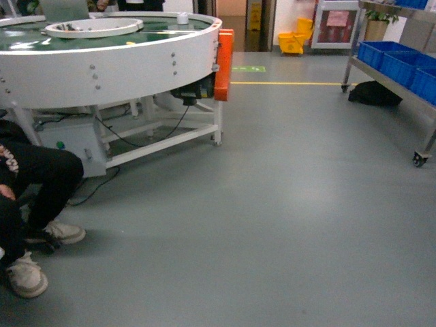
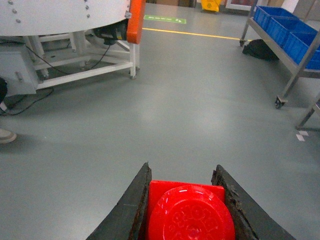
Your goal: Pick red block from blue box to shelf
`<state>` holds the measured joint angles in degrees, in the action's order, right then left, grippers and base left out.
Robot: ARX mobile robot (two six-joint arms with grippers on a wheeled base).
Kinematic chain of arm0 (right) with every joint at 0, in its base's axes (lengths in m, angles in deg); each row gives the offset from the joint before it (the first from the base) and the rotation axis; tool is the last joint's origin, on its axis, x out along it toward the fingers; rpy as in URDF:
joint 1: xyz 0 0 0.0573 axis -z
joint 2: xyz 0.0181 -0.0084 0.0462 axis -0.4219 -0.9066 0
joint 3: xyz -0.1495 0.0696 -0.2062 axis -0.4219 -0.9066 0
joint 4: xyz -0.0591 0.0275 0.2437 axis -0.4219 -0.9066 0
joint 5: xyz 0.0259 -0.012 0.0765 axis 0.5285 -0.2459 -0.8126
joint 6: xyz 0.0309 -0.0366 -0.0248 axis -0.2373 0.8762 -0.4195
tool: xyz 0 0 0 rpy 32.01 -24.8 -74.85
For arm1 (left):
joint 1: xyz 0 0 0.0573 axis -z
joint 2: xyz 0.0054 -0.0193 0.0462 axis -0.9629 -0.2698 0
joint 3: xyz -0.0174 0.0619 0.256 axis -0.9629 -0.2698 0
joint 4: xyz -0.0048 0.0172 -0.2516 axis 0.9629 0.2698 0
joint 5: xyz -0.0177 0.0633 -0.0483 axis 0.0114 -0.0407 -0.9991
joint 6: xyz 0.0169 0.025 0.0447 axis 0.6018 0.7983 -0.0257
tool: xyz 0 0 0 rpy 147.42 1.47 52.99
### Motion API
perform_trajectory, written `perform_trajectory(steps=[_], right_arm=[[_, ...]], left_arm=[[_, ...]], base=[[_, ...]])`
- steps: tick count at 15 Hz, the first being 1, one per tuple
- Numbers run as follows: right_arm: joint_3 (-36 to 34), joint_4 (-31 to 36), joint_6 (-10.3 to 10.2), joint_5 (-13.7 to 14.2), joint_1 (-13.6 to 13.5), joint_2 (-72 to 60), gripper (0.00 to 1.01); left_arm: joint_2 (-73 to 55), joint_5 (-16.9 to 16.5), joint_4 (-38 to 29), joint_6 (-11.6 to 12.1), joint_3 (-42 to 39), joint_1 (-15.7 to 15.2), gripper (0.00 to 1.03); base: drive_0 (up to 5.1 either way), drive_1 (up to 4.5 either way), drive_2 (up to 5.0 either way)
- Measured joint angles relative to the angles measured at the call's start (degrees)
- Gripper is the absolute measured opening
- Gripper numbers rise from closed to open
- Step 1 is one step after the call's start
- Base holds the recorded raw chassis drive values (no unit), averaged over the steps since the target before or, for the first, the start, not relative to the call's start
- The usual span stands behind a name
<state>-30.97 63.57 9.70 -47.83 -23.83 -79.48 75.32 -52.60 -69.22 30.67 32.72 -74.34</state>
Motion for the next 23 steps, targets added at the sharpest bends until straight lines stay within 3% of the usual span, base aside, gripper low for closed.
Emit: perform_trajectory(steps=[11,20,23], right_arm=[[0.0,-0.2,0.0,0.0,0.0,-0.2,0.29],[0.0,-0.2,0.0,0.0,0.0,-0.2,0.29],[0.0,-0.2,0.0,0.2,0.0,0.1,0.29]], left_arm=[[0.0,0.0,-0.3,0.0,0.0,0.0,0.98],[0.0,0.0,-0.3,0.0,0.0,0.0,0.98],[0.0,0.0,-0.3,0.0,0.0,0.1,0.98]], base=[[-1.6,2.45,-5.7],[-1.5,-1.49,-1.5],[-0.2,3.96,-4.3]])
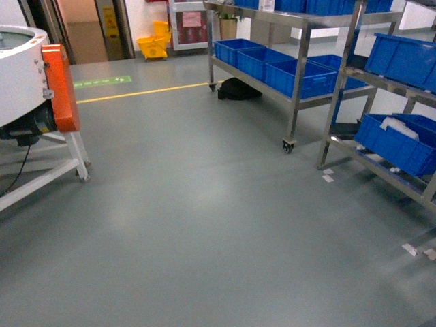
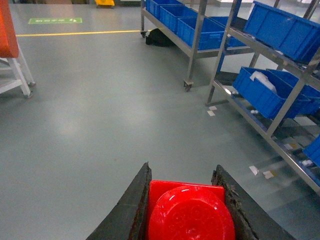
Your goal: Pick red block from blue box to shelf
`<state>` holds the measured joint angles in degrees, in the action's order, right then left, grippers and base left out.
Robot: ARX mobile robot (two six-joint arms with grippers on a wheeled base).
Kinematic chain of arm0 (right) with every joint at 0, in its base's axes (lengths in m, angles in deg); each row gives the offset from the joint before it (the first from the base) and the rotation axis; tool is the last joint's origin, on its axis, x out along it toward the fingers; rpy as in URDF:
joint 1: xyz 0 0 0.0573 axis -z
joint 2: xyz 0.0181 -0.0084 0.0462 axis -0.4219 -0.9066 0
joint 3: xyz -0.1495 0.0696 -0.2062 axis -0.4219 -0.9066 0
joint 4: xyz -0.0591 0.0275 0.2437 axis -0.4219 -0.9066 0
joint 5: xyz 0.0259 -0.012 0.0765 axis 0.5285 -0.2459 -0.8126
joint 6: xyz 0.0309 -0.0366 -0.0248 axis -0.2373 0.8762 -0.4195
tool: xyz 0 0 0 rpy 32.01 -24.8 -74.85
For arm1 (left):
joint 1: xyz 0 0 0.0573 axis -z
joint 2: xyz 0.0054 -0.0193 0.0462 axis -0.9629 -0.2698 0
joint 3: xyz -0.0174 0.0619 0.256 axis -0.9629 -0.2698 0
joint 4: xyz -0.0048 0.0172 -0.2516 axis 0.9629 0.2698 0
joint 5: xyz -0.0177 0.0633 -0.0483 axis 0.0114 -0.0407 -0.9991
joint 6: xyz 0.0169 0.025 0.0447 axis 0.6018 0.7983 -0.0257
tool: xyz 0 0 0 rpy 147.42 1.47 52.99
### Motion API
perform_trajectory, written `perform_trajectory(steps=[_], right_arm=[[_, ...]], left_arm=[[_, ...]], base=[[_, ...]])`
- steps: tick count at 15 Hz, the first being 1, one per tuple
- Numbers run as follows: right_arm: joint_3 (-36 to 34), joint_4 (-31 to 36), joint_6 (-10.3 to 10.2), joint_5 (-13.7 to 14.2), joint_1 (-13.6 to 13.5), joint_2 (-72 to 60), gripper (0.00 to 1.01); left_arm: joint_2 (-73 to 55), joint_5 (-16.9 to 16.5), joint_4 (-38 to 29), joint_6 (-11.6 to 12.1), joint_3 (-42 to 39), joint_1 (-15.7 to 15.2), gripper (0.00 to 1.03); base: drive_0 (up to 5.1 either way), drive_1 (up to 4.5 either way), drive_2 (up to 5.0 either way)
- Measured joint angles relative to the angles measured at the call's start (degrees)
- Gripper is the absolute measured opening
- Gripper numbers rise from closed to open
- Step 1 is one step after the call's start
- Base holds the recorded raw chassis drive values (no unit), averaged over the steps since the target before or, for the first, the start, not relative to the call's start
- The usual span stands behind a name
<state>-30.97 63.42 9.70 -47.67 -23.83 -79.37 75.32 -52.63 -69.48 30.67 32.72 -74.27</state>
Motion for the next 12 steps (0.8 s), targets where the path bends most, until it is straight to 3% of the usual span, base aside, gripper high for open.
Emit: perform_trajectory(steps=[12], right_arm=[[0.0,-0.1,0.0,0.0,0.0,-0.1,0.29]], left_arm=[[0.0,0.0,0.0,0.0,0.0,0.0,0.98]], base=[[-0.2,3.96,-4.3]])
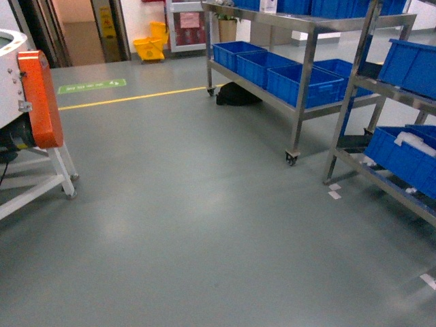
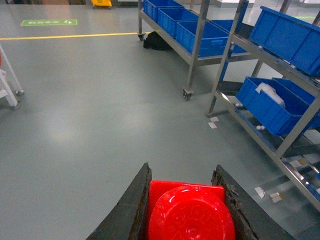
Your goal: Pick red block from blue box to shelf
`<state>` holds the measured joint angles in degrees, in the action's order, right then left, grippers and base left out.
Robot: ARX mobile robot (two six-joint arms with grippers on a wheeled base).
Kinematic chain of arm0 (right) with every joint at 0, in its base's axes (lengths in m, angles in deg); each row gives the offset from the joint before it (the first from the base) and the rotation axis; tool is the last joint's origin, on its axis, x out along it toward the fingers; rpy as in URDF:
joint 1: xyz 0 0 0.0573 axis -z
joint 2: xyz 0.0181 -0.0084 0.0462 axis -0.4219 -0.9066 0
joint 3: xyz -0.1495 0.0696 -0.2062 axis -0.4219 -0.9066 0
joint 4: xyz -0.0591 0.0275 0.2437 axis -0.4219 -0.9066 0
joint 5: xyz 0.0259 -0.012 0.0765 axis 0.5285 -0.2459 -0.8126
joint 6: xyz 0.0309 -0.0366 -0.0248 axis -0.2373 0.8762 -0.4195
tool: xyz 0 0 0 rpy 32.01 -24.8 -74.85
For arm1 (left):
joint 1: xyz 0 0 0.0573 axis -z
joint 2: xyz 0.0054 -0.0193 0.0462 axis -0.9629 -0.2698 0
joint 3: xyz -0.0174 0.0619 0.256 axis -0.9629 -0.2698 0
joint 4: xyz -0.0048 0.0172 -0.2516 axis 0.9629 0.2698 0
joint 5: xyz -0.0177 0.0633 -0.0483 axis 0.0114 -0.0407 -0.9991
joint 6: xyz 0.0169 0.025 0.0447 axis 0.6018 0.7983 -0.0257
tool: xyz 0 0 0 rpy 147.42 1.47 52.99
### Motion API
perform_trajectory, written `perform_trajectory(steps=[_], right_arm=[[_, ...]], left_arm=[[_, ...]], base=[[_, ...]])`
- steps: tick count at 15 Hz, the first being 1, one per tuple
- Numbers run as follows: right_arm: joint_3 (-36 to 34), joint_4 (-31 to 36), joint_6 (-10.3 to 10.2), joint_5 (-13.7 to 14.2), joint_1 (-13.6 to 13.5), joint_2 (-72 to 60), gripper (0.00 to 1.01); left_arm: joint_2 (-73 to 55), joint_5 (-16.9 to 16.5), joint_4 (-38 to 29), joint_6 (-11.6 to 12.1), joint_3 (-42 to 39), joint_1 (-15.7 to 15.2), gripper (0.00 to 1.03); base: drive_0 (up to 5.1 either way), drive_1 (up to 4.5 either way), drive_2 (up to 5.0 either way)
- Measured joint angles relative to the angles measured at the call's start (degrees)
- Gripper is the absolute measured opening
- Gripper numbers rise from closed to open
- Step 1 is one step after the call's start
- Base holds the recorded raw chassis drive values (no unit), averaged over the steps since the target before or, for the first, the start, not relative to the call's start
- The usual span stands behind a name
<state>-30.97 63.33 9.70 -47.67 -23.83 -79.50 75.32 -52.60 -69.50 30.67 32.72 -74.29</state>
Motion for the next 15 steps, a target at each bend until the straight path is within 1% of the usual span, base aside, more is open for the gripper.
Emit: perform_trajectory(steps=[9,15], right_arm=[[0.0,0.0,0.0,-0.2,0.0,0.0,0.29],[0.0,0.0,0.0,-0.2,0.0,-0.2,0.29]], left_arm=[[0.0,0.1,-0.1,0.0,0.0,-0.1,0.98],[0.0,0.0,0.0,0.0,0.0,0.0,0.98]], base=[[-0.2,3.96,-4.3],[-2.0,0.75,-4.7]])
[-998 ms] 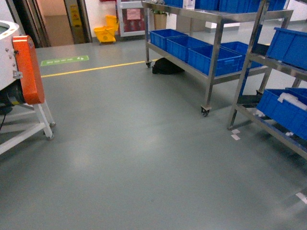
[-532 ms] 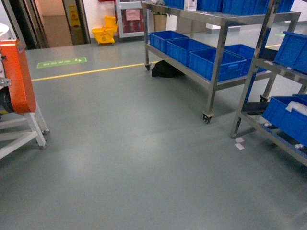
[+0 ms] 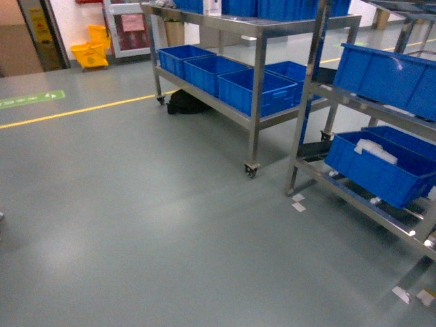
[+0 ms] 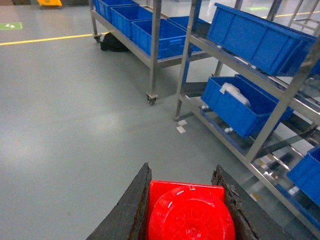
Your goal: Pick red block from blue box to shelf
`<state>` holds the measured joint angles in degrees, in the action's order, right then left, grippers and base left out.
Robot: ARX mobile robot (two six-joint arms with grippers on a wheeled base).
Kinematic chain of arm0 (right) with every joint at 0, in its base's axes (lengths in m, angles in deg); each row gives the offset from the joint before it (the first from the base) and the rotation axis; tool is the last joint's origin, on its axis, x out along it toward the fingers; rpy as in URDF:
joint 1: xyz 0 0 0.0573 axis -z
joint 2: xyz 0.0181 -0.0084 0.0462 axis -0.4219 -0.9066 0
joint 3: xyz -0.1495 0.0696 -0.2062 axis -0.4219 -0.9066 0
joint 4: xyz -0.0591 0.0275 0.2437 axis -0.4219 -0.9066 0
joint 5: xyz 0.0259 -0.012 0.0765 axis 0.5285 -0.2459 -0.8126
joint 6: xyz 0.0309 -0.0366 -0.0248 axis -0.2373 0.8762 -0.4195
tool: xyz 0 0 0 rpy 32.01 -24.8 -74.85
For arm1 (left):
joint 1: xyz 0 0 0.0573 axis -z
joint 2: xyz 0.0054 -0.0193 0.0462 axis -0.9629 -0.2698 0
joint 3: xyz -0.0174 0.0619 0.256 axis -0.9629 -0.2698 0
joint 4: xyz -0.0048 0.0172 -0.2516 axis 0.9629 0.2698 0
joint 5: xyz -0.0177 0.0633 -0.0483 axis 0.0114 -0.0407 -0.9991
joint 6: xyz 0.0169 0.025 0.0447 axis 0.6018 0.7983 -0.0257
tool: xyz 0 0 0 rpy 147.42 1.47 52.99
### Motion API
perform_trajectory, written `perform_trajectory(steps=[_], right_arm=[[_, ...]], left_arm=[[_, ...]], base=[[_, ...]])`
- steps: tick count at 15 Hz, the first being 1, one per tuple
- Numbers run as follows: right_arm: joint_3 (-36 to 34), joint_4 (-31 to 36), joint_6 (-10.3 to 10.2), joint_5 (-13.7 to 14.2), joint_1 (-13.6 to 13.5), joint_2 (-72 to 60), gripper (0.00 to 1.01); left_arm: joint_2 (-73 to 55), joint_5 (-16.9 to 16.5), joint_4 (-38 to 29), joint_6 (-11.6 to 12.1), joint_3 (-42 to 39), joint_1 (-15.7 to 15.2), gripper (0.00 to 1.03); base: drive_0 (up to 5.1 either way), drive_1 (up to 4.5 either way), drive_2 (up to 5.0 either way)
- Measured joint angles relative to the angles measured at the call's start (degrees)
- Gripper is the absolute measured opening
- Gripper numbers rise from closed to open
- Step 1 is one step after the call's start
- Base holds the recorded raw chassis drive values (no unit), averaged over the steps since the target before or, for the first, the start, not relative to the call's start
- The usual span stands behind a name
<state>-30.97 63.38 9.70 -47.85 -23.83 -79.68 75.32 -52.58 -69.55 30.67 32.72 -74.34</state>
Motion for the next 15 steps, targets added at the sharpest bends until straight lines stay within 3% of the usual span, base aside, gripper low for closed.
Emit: perform_trajectory(steps=[15], right_arm=[[0.0,0.0,0.0,0.0,0.0,0.0,0.29]], left_arm=[[0.0,0.0,0.0,0.0,0.0,0.0,0.98]], base=[[-1.5,-1.35,-1.7]])
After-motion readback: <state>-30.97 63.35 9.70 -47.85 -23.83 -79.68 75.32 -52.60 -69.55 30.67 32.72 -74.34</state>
